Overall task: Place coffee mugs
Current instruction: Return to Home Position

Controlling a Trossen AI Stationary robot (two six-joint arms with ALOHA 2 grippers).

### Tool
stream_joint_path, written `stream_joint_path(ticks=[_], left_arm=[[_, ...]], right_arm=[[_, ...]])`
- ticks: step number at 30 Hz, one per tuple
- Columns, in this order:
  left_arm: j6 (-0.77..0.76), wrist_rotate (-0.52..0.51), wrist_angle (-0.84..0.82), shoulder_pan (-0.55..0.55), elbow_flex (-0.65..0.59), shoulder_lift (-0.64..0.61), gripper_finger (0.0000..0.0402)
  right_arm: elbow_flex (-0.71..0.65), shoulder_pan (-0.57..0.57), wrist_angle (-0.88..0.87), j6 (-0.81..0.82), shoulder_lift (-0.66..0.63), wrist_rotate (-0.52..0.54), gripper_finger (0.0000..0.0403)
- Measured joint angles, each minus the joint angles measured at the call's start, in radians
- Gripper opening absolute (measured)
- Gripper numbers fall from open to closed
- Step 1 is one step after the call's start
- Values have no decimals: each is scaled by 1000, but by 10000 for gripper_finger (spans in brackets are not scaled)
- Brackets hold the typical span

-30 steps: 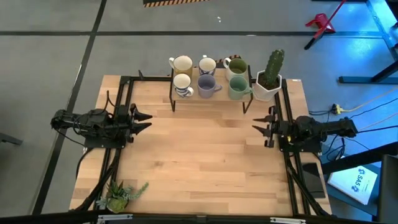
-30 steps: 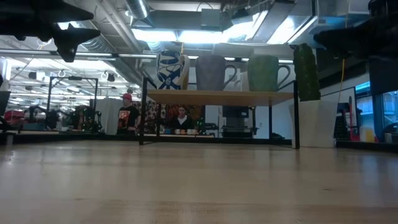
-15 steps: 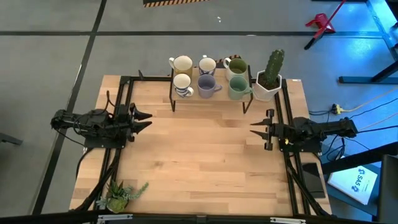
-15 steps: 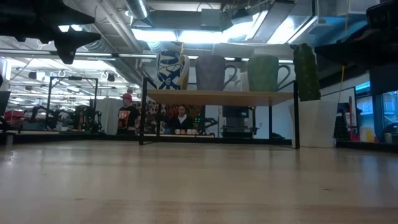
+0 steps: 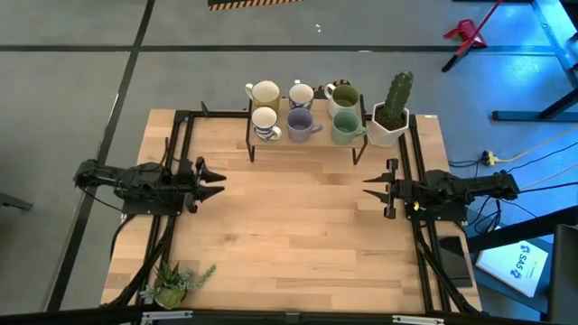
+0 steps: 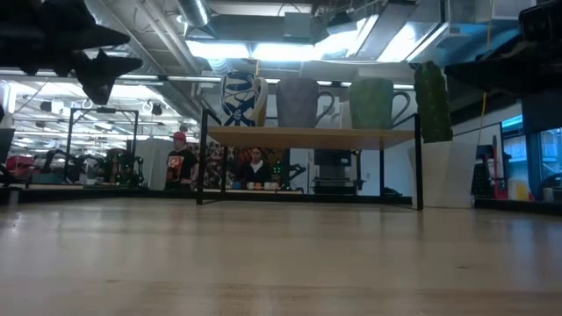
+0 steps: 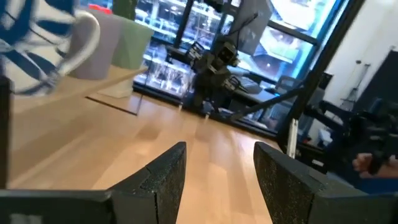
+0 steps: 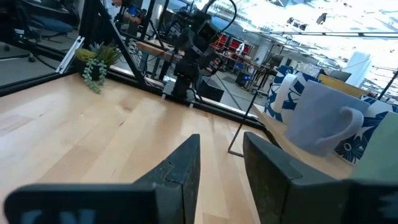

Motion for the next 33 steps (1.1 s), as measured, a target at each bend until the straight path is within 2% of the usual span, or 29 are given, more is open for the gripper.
stream_joint_path(ticks=[5, 7, 15, 33], left_arm=[[11, 82, 142, 0, -80, 0, 182], [7, 101, 112, 0, -85, 2, 182], [25, 17, 100, 1, -86, 4, 182], [-3, 17, 101, 0, -86, 5, 182]], right_arm=[[0, 0, 0, 0, 0, -1, 111], [0, 0, 1, 0, 0, -1, 111], [0, 0, 2, 1, 0, -1, 111], [0, 0, 4, 1, 0, -2, 111]])
